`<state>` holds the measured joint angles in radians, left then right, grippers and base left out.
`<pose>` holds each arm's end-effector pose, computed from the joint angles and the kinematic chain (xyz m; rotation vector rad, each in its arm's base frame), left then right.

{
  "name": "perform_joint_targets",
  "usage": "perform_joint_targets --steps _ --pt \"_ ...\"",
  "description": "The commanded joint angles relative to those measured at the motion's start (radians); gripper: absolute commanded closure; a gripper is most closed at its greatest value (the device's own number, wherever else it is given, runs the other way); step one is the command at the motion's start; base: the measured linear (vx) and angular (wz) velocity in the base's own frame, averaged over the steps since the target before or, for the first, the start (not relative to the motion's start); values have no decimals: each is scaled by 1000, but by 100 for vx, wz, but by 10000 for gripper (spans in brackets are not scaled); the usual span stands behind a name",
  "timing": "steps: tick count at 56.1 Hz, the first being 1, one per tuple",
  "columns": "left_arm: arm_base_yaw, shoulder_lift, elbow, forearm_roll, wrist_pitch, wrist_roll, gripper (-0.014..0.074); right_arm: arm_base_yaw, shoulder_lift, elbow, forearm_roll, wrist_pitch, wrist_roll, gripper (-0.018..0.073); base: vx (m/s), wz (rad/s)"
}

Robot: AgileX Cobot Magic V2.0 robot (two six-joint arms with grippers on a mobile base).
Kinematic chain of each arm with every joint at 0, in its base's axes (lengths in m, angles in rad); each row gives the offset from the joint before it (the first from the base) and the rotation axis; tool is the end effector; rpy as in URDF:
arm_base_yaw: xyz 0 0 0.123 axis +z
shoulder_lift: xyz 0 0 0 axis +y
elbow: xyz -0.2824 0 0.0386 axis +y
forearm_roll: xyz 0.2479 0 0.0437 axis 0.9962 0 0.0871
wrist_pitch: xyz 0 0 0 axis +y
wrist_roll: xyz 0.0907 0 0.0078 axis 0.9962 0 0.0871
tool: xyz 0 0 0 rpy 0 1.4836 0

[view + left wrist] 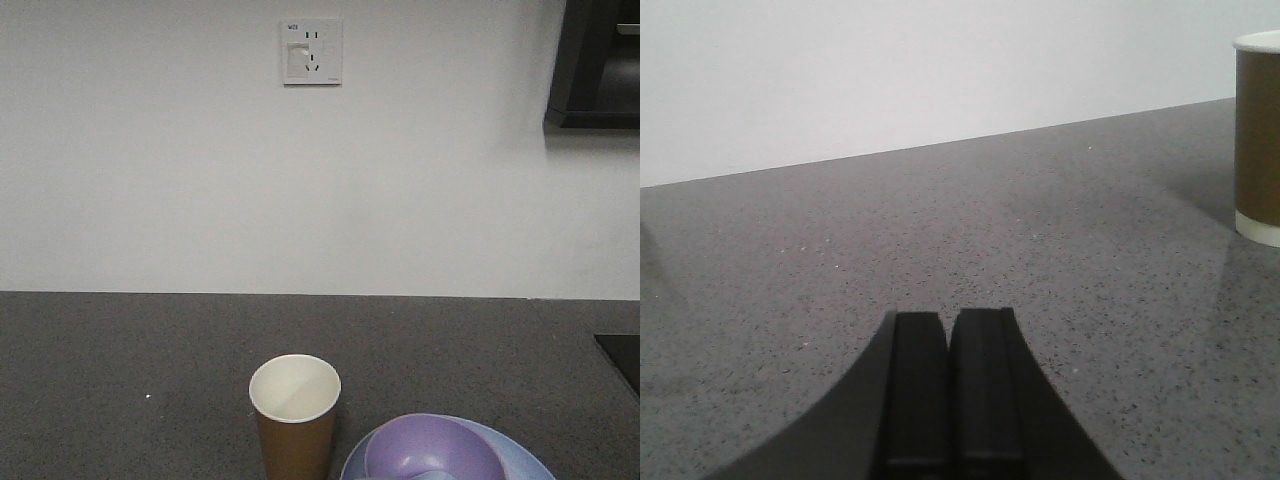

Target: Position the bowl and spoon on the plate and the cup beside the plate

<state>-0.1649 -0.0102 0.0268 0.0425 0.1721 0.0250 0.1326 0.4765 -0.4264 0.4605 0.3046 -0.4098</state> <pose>0.0557 -0.0086 0.1890 0.1879 1.6620 -0.0680 0.1017 0.0259 0.2967 -0.1860 1.8029 0.2380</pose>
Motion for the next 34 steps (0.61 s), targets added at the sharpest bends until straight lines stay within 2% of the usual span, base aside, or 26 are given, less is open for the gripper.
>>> perform_joint_targets --steps 1,6,10,19,24,34 --pt "2 -6 -26 -1 -83 -8 596 1 6 -30 -42 -76 0 565 0 0" --pt "2 -6 -26 -1 -83 -8 596 1 -9 -10 -154 -78 82 565 0 0" --pt "2 -6 -26 -1 -83 -8 596 0 -45 35 -275 -106 198 565 0 0" --pt "2 -6 -26 -1 -83 -8 596 -3 -211 223 -498 -269 415 565 0 0" --pt "2 -6 -26 -1 -83 -8 596 -4 -315 322 -544 -315 480 565 0 0" --pt "2 -6 -26 -1 -83 -8 596 -23 -480 459 -545 -316 562 565 0 0"
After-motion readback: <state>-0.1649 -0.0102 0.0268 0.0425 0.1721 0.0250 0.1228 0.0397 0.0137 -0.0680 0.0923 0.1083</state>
